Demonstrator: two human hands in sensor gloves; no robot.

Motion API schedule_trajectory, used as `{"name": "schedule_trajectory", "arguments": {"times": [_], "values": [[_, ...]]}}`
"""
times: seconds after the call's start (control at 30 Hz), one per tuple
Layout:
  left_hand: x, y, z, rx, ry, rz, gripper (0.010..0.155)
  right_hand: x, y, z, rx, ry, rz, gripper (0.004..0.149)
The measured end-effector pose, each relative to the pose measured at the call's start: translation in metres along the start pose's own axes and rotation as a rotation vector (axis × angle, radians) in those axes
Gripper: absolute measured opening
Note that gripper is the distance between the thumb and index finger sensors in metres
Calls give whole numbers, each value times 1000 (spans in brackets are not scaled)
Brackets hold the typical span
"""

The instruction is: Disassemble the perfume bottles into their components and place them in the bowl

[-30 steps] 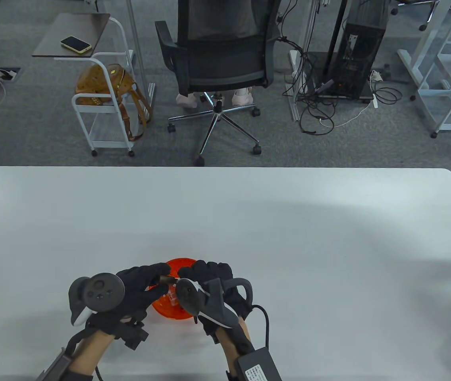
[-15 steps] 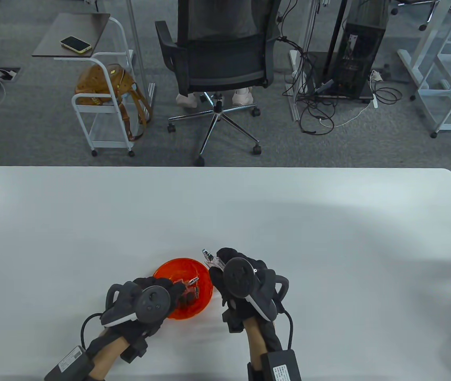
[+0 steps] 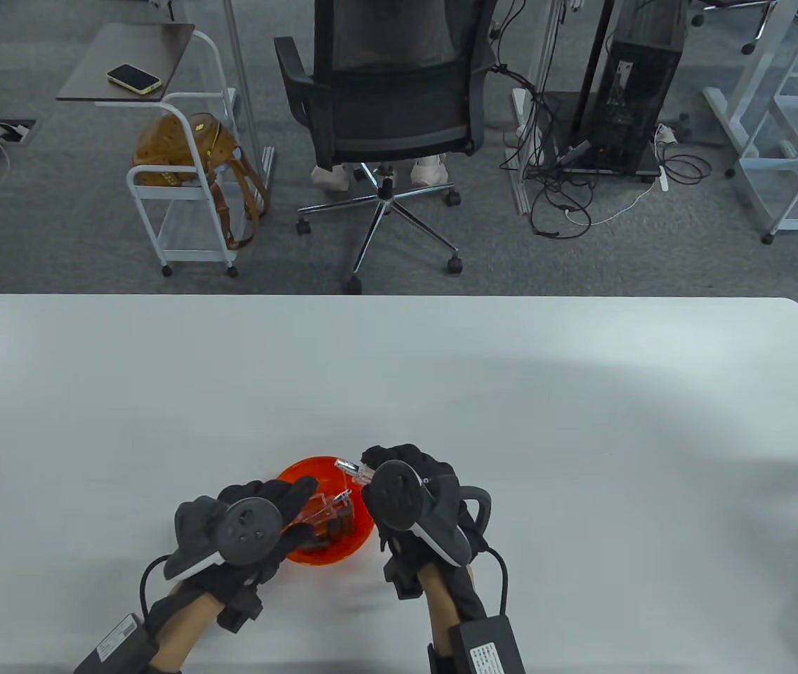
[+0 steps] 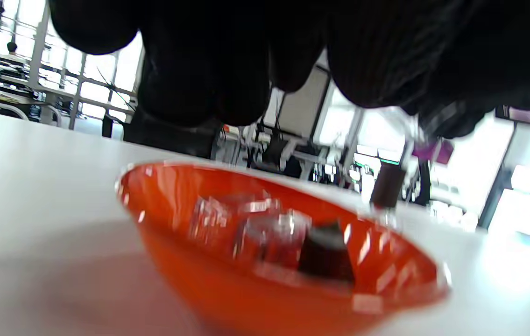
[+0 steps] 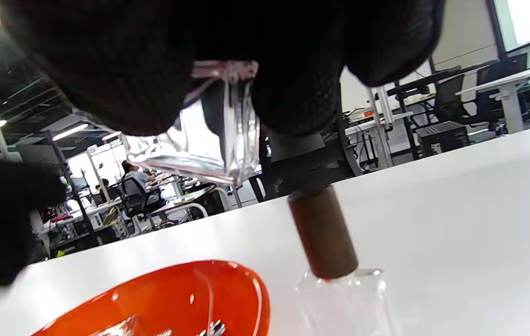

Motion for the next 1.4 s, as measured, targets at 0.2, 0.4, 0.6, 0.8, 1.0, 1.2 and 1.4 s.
{"name": "schedule_trajectory", "arguments": {"times": [0.2,0.4,0.6,0.8,1.0,1.2,1.4], "values": [[-6,-5,-13,-193,116,45,63,2,34,-21,7,89,112,55],[-4,-20,-10,-227,111,-22,47,2,51,-25,6,74,153,55],[-3,-25,-1,-256,62,-25,52,0,57,-29,-73,80,175,55],[-3,-23,-4,-278,60,-9,49,1,54,-25,2,59,162,55],[-3,-25,2,-295,41,-11,54,1,53,-30,-21,75,173,54],[-1,-25,0,-312,21,-14,48,1,50,-28,14,73,169,54],[-3,-27,3,-333,2,-27,56,1,52,-32,-11,75,164,54]]}}
Point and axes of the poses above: the tracker on the back of each hand, its own y axis roughly to the thumb side, its own x axis roughly from the wrist to the fingertips, z = x × y, the point moved 5 cm from there along x, roughly from the wrist to the fingertips, and after that the axes turned 11 degrees about z, right-handed, at the moved point
